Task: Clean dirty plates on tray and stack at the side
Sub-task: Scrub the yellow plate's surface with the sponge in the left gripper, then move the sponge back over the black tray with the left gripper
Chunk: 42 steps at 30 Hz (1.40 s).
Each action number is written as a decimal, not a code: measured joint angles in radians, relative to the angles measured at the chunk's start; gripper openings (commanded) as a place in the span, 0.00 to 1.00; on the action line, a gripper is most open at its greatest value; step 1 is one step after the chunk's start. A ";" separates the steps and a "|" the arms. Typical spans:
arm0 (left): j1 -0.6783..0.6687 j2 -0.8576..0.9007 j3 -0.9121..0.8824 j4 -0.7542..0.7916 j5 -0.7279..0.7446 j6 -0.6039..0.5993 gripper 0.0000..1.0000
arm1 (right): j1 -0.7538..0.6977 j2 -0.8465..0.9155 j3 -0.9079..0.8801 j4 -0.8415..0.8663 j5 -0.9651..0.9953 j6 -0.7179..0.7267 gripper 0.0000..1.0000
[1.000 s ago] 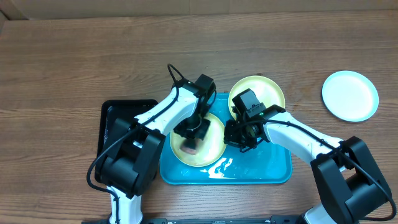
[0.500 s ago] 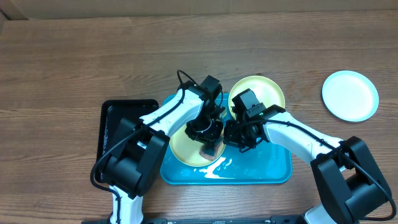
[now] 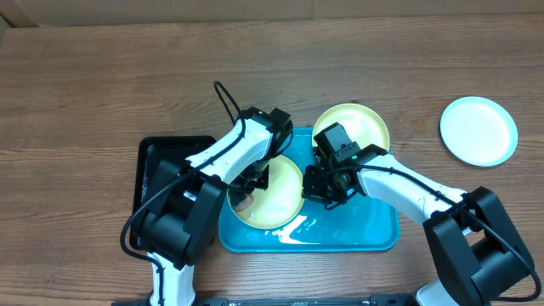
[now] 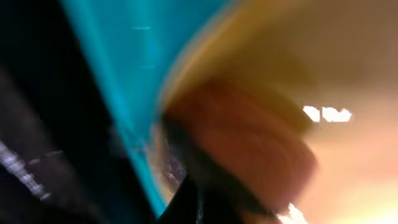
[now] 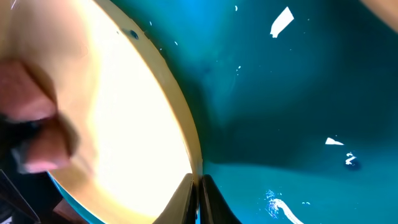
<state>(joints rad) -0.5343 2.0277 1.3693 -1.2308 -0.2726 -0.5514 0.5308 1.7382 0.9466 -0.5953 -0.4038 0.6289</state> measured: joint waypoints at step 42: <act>0.069 -0.001 0.341 -0.262 0.000 0.000 0.05 | -0.013 0.000 0.003 -0.034 0.000 -0.002 0.04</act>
<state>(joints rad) -0.4656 2.0266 1.7100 -1.4925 -0.2722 -0.5518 0.5179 1.7382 0.9501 -0.6289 -0.4038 0.6273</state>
